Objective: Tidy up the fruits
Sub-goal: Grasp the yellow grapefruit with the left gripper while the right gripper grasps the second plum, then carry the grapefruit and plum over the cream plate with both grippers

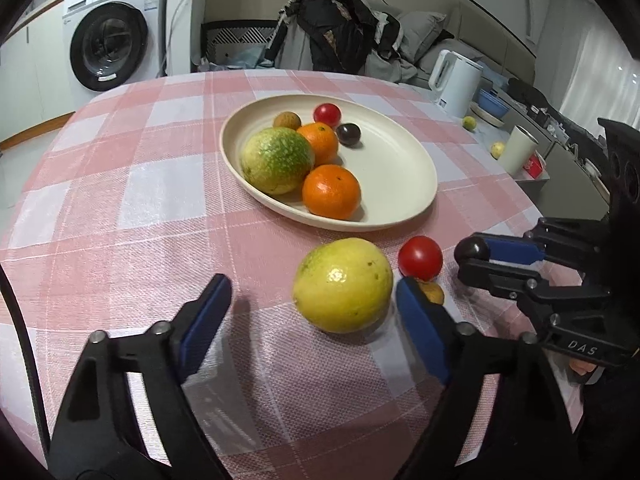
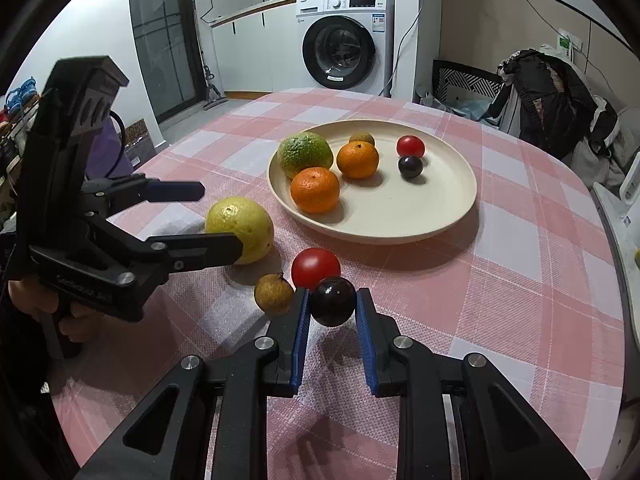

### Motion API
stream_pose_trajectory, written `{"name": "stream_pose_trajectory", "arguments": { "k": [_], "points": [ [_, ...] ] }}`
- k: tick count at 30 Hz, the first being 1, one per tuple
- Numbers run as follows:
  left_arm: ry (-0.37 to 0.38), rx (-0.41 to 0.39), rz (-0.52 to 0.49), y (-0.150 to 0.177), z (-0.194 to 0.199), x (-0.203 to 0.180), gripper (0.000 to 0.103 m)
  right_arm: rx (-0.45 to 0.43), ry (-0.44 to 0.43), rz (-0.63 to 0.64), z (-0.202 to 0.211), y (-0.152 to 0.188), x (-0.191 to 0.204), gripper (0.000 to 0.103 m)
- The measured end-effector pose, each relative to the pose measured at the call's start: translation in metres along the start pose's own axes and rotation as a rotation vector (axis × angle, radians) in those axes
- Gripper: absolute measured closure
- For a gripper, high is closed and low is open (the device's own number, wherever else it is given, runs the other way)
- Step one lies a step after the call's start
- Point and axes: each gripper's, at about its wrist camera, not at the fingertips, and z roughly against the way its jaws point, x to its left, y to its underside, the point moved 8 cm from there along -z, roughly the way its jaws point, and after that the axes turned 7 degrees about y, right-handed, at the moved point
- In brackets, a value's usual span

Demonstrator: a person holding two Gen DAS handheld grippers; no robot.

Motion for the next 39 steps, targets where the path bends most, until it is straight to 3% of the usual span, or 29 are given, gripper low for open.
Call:
{"name": "stream_pose_trajectory", "arguments": {
  "k": [1, 4, 13, 39],
  "points": [
    [0.010, 0.004, -0.003, 0.000, -0.001, -0.001, 0.031, -0.001, 0.001, -0.001, 0.000, 0.000, 0.000, 0.079],
    [0.068, 0.013, -0.012, 0.001, -0.003, -0.009, 0.056, -0.006, 0.001, -0.004, 0.002, -0.001, -0.001, 0.079],
    [0.053, 0.001, -0.080, 0.001, 0.003, -0.021, 0.056, -0.007, 0.003, -0.006, 0.002, -0.001, -0.001, 0.079],
    [0.011, -0.141, -0.109, -0.029, 0.034, -0.035, 0.056, -0.092, 0.034, -0.077, 0.016, -0.016, -0.021, 0.079]
  ]
}}
